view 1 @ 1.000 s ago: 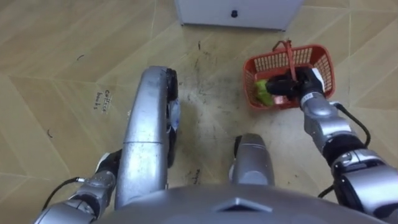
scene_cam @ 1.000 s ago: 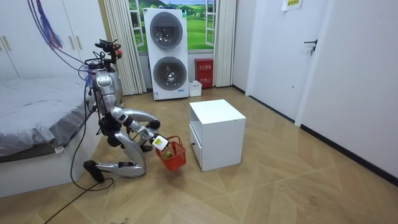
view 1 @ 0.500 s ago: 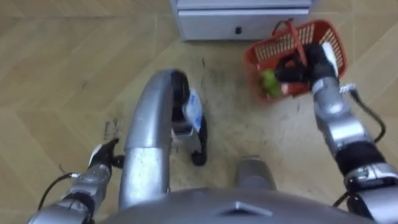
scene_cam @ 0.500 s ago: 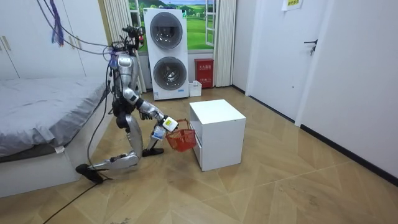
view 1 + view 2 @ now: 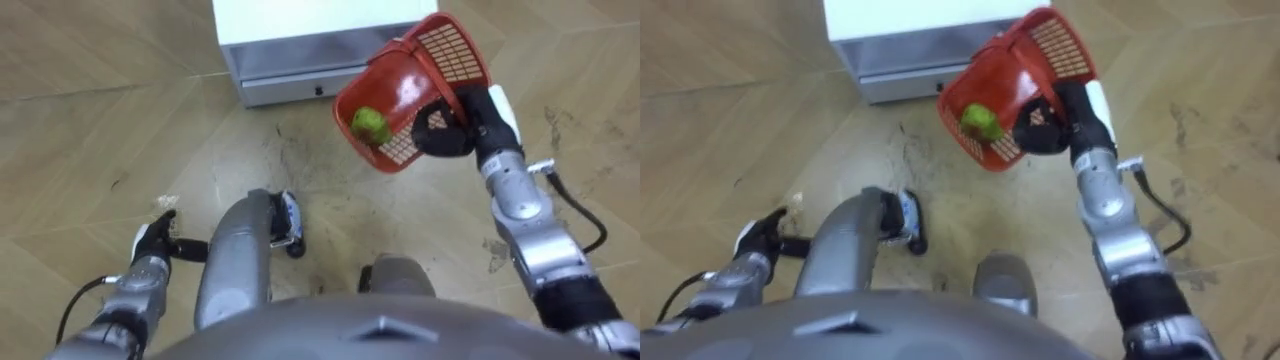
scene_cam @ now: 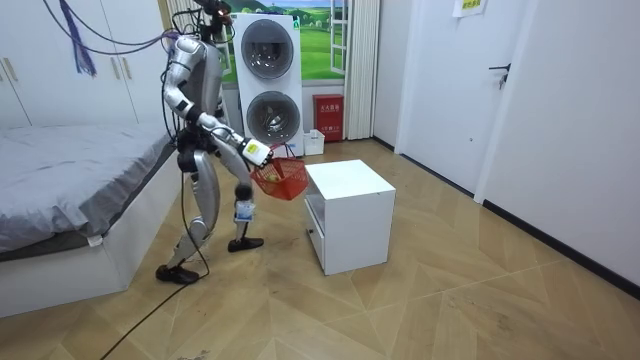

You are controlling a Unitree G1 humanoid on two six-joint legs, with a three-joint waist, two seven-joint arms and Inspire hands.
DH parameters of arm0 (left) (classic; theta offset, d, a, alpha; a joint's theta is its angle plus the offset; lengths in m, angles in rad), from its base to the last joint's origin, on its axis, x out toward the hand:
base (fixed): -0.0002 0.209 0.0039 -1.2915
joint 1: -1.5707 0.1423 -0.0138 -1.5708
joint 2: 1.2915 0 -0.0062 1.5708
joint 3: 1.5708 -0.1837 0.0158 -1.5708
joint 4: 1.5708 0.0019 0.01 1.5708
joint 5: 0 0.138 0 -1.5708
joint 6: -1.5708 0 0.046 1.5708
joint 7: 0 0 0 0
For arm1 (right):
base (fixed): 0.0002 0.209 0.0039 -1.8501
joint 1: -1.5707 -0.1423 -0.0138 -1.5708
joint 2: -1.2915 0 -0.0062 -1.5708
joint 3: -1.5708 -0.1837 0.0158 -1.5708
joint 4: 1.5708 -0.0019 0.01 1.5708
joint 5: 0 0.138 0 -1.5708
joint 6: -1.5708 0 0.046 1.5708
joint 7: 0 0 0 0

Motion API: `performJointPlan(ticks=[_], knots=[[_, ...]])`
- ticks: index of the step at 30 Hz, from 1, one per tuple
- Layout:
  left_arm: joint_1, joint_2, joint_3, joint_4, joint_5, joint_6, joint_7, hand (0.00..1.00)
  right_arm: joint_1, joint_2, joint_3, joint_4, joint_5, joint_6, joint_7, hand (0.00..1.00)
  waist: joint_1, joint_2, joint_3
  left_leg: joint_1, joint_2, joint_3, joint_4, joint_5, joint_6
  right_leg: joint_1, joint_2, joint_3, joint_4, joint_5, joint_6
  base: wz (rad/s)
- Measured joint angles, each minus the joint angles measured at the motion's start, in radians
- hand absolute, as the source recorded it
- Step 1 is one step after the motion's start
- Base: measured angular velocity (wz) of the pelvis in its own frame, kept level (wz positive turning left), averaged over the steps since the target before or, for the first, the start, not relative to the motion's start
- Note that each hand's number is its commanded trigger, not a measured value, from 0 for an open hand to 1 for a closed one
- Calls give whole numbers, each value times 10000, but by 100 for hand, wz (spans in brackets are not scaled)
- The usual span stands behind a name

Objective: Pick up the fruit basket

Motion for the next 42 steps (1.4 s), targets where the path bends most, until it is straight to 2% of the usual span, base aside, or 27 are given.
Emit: performJointPlan(ticks=[3,5,6,8,11,12,14,16,19,22,24,27,29,30,31,32,33,34,35,36,37,38,39,40,41,42], knots=[[494,15,11,-260,-9,-7,-3,0,392,-8,-191,-611,-200,-77,207,100,88,48,-36,325,9,32,-799,571,-168,353,128,-252,-967,91,-140,-10],[800,15,25,-407,-7,-33,-1,0,463,-37,-374,-748,-258,-79,382,100,229,129,-52,517,124,49,-1301,1038,-289,457,169,-728,-1336,127,-211,-9],[873,20,27,-440,-7,-44,0,0,463,-39,-416,-794,-255,-79,443,100,247,139,-51,561,165,67,-1441,1165,-322,450,203,-761,-1402,142,-263,-14],[1185,19,41,-444,-5,-168,-4,0,631,-65,-639,-1109,-249,-116,684,100,276,247,-73,800,321,82,-1978,1667,-475,466,392,-892,-1602,265,-526,-9],[1510,20,219,-340,12,-183,-38,0,914,-69,-720,-1302,-359,-224,989,100,250,297,-42,1368,425,11,-2593,2150,-672,798,545,-936,-1813,421,-669,-4],[1525,22,230,-327,43,-184,-46,0,999,-67,-740,-1349,-405,-279,1053,100,250,312,-59,1449,446,7,-2686,2219,-695,849,576,-954,-1839,430,-683,-6],[1510,30,278,-229,213,-194,-66,0,1175,-67,-803,-1428,-429,-415,1284,100,258,346,-37,1650,531,-3,-3003,2484,-808,910,711,-974,-1864,491,-792,0],[1458,30,279,-180,206,-212,-143,0,1175,-63,-802,-1530,-517,-415,1437,100,265,362,-25,1738,541,7,-3138,2601,-843,946,782,-994,-1853,515,-841,0],[1359,52,279,-1,221,-291,-374,0,1161,-64,-796,-1871,-551,-423,1641,100,310,265,-7,1883,573,66,-3279,2660,-880,991,793,-886,-1846,514,-868,-5],[1240,75,283,3,240,-297,-491,0,1144,-66,-786,-2501,-565,-425,1825,100,315,169,73,1960,509,115,-3238,2578,-864,1163,747,-878,-1999,507,-878,-1],[1237,70,282,-7,391,-298,-531,0,1140,-68,-790,-2745,-578,-433,1869,100,416,94,71,2057,512,187,-3084,2340,-881,1400,647,-884,-2207,506,-871,-5],[1251,64,293,65,441,-320,-550,0,1043,-79,-806,-3375,-588,-474,1945,100,605,17,82,2330,328,390,-2899,1908,-837,1868,407,-763,-2596,529,-808,-10],[1236,60,464,71,437,-320,-552,0,844,-49,-829,-3444,-589,-651,1939,100,695,-26,66,2439,134,500,-2667,1565,-774,2090,163,-685,-2667,502,-756,-5],[1210,24,614,78,436,-325,-553,0,751,-44,-864,-3574,-607,-651,1941,100,716,9,66,2491,77,597,-2412,1254,-737,2214,17,-736,-2526,517,-720,0],[1210,30,648,77,468,-336,-542,0,622,-39,-869,-3634,-651,-653,1942,100,758,68,41,2539,-5,579,-2228,926,-719,2161,-101,-747,-1945,578,-602,7],[1193,34,655,67,524,-338,-540,0,549,1,-871,-3635,-638,-655,1925,100,755,124,37,2685,-83,581,-2057,660,-630,1962,-322,-695,-898,828,-146,13],[1173,32,694,66,552,-338,-536,0,542,35,-871,-3635,-625,-657,1922,100,764,117,41,2810,-176,556,-2029,547,-592,1814,-464,-629,-373,1045,110,28],[1107,31,742,79,608,-337,-515,0,524,116,-870,-3635,-618,-699,1922,100,763,63,50,3107,-379,458,-2021,332,-522,1443,-686,-430,822,1622,42,33],[1064,5,795,102,591,-336,-505,0,508,159,-872,-3634,-618,-806,1922,100,765,69,54,3398,-518,351,-2030,153,-400,1137,-805,-239,1835,2454,-318,30],[1005,-3,796,101,598,-333,-504,0,489,169,-872,-3633,-619,-855,1922,100,757,92,47,3558,-549,304,-2036,47,-371,988,-819,-131,2231,2948,-450,22],[954,-14,789,71,598,-331,-490,0,442,202,-878,-3632,-618,-950,1922,100,741,220,72,3837,-572,172,-2047,-157,-327,747,-819,-29,2900,4009,-689,15],[905,2,793,69,604,-329,-439,0,403,279,-889,-3636,-648,-1041,1922,100,731,259,59,4133,-608,54,-2182,-255,-270,499,-822,74,3454,4616,-606,13],[900,17,787,78,603,-330,-409,0,355,327,-888,-3640,-653,-1043,1922,100,747,270,61,4269,-628,13,-2286,-283,-246,325,-792,144,3685,4569,-573,21],[848,17,768,71,606,-324,-385,0,259,346,-882,-3653,-623,-1041,1924,100,735,346,94,4491,-654,-183,-2466,-305,-234,-25,-722,199,3996,4289,-406,23],[767,11,619,42,582,-347,-373,0,234,346,-887,-3655,-557,-1028,1924,100,704,409,106,4780,-661,-274,-2756,-305,-232,-330,-627,182,3917,3925,-337,21],[726,-4,563,43,577,-347,-378,0,235,349,-885,-3654,-549,-1023,1924,100,720,451,100,4909,-656,-306,-2917,-304,-234,-469,-570,186,3739,3775,-341,12]])
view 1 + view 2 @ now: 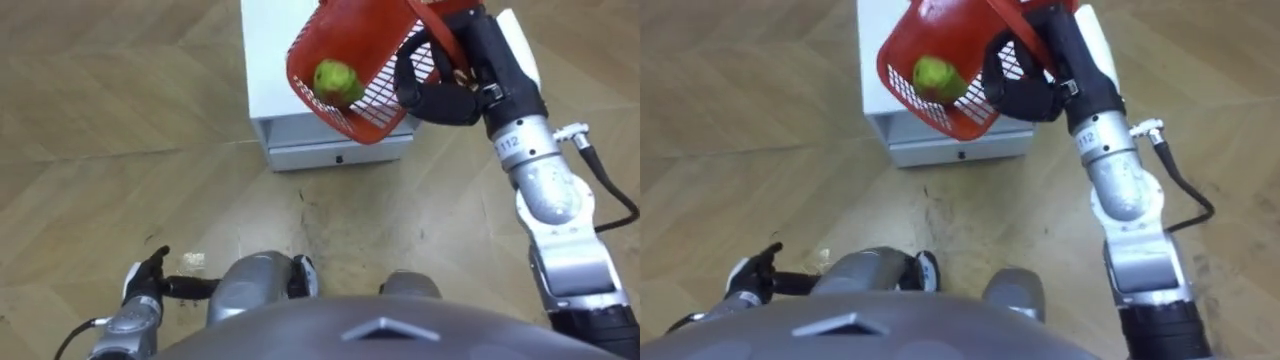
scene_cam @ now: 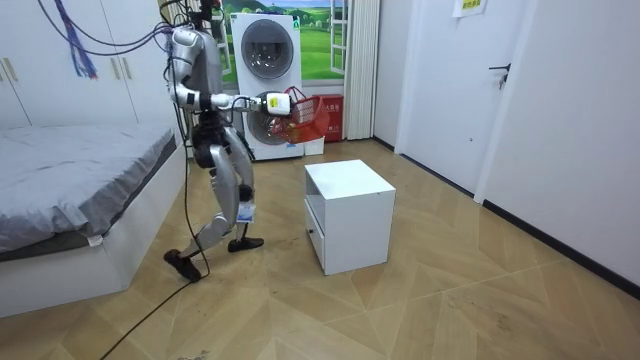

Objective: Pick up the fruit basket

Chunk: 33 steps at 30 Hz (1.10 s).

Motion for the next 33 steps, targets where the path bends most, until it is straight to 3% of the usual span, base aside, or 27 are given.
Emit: performJointPlan(ticks=[3,5,7,8,9,11,14,17,20,24,27,28,29,30,31,32,33], knots=[[-117,-215,16,26,35,-5,-14,0,3,67,3,3,-17,31,-93,100,56,209,-37,603,17,-303,-588,9,-17,-393,331,-19,-1850,-741,93,20],[-90,-374,15,217,35,-19,-66,0,84,71,-5,6,4,70,-245,100,46,424,-150,1120,32,-612,-995,28,-70,-279,697,87,-3948,-1129,5,27],[-22,-352,18,243,24,-18,-52,0,168,85,-11,4,7,76,-414,100,31,443,-192,1423,21,-828,-1158,24,-132,18,985,67,-5981,-1017,-68,34],[12,-310,36,311,29,-16,-35,0,165,121,-10,2,6,79,-495,100,36,398,-231,1552,9,-973,-1186,-73,-297,191,1177,168,-6599,-348,-178,46],[29,-329,37,337,27,6,-9,0,179,112,-7,5,4,91,-560,100,36,424,-248,1644,39,-1044,-1225,-107,-353,309,1214,108,-6674,-305,-344,33],[289,-338,56,206,34,-4,10,0,69,117,103,4,19,92,-666,100,143,456,-277,1892,332,-1024,-1409,-78,-514,912,1540,-110,-7348,-108,-657,8],[406,-347,67,297,46,48,-21,0,69,285,138,48,192,85,-730,100,365,367,-241,2312,590,-994,-1882,-64,-662,1421,1890,17,-8000,-49,-755,0],[438,-383,62,291,47,213,-84,0,12,412,249,435,331,85,-888,100,408,277,-262,2338,687,-964,-2010,-52,-715,1567,2040,60,-8339,-9,-823,3],[413,-415,67,268,289,228,-104,0,-107,410,478,1160,313,81,-961,100,580,279,-234,2281,702,-973,-2014,-49,-720,1617,2092,74,-8638,102,-998,-13],[352,-416,66,245,465,230,-168,0,-135,414,720,1692,190,85,-1033,100,544,360,-108,2090,695,-956,-1989,-49,-720,1596,2078,10,-8826,180,-1053,6],[355,-411,152,201,463,220,-356,0,-136,448,713,2035,213,81,-1218,100,561,337,-109,1702,616,-784,-1333,-78,-791,1620,1832,147,-8961,256,-1081,14],[255,-370,177,208,299,105,-362,0,-166,602,791,2169,318,33,-1421,100,617,-32,114,400,520,-329,731,-273,-1165,1745,1450,937,-9200,351,-1012,47],[127,-257,95,161,216,-60,-353,0,-260,628,618,2539,417,-122,-1602,100,672,42,17,-855,483,-450,397,-510,-1264,1606,1228,1160,-9173,344,-969,55],[37,-252,24,142,233,-118,-342,0,-349,624,417,2746,421,-171,-1664,100,656,222,-105,-1443,736,-487,-127,-207,-1421,1332,1260,1070,-8917,231,-795,35],[30,-248,-2,133,317,-222,-275,0,-541,721,299,3246,403,-78,-1664,100,884,342,-203,-2028,1031,163,-20,850,-671,996,1171,828,-8363,-393,81,17],[27,-250,19,319,372,-223,-170,0,-536,839,371,3393,403,26,-1607,100,907,354,-198,-1853,931,198,-399,913,-550,902,1128,361,-8270,-517,309,6],[39,-245,22,417,417,-217,-119,0,-522,862,421,3394,404,18,-1574,100,928,376,-179,-1735,922,217,-638,977,-458,875,1184,171,-8297,-509,302,0]])
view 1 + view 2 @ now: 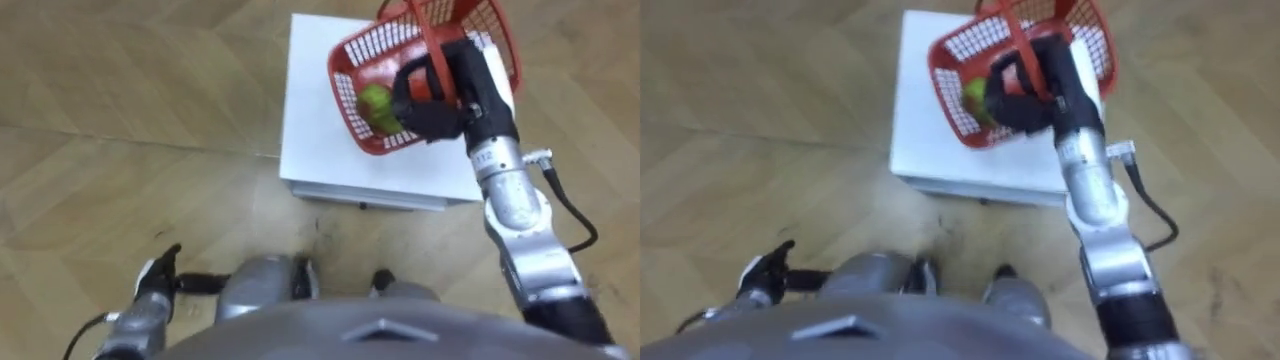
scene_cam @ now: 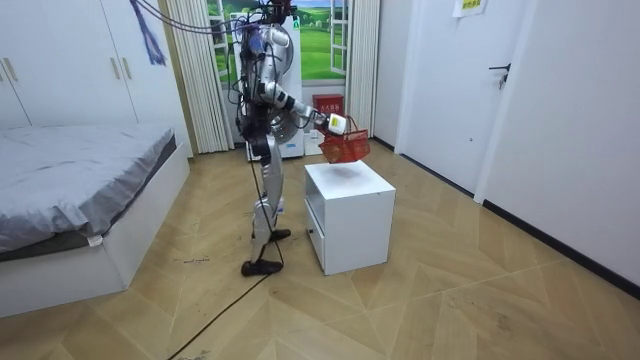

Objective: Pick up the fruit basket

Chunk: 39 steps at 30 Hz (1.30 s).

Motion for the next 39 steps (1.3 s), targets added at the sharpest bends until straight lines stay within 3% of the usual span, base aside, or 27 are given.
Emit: performJointPlan(ticks=[2,4,9,20,21,22,39], knots=[[111,-118,3,418,63,32,101,0,182,17,119,48,-4,-17,27,100,69,-20,15,414,-39,104,-493,37,13,50,64,-270,-321,142,-59,-14],[237,-296,-8,833,308,254,129,0,323,14,174,224,0,-87,-46,100,-91,-99,77,817,-158,222,-694,30,-2,209,37,-462,-747,628,-217,-11],[281,-414,7,845,396,475,238,0,363,7,183,723,9,-175,-115,100,-378,-16,128,889,-82,200,-991,130,-202,158,232,-748,-826,695,-315,-11],[536,-460,-6,779,411,653,51,0,644,26,271,930,89,-208,-116,100,-615,11,26,575,93,150,-1032,249,-370,-187,396,-1074,-819,762,-426,-2],[542,-460,-3,780,406,653,49,0,642,29,268,931,80,-208,-157,95,-613,3,22,568,85,137,-1031,248,-369,-185,388,-1107,-820,763,-428,7],[544,-460,-2,773,408,655,50,0,636,38,269,931,80,-210,-173,0,-615,4,22,569,74,104,-1029,248,-369,-171,375,-1162,-821,764,-430,9],[545,-467,-14,626,471,679,46,0,650,53,375,1319,141,-252,-139,0,-584,54,69,482,71,-77,-980,238,-377,-156,363,-1529,-809,772,-443,1]])
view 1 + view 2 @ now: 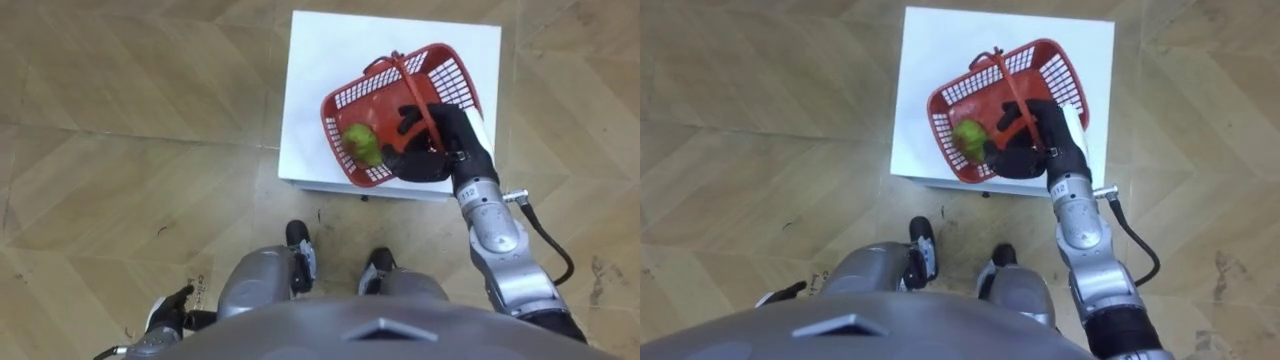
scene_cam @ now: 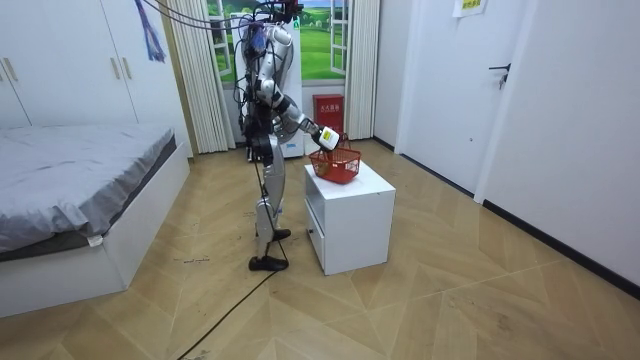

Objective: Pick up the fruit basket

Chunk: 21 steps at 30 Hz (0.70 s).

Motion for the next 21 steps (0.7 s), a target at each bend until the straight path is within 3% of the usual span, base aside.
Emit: performJointPlan(ticks=[21], knots=[[12,-5,28,52,492,125,-283,0,-99,0,-93,-31,247,-174,206,0,-11,-149,51,230,-3,-12,-3,-3,4,225,0,22,-4,-1,-1,0]])
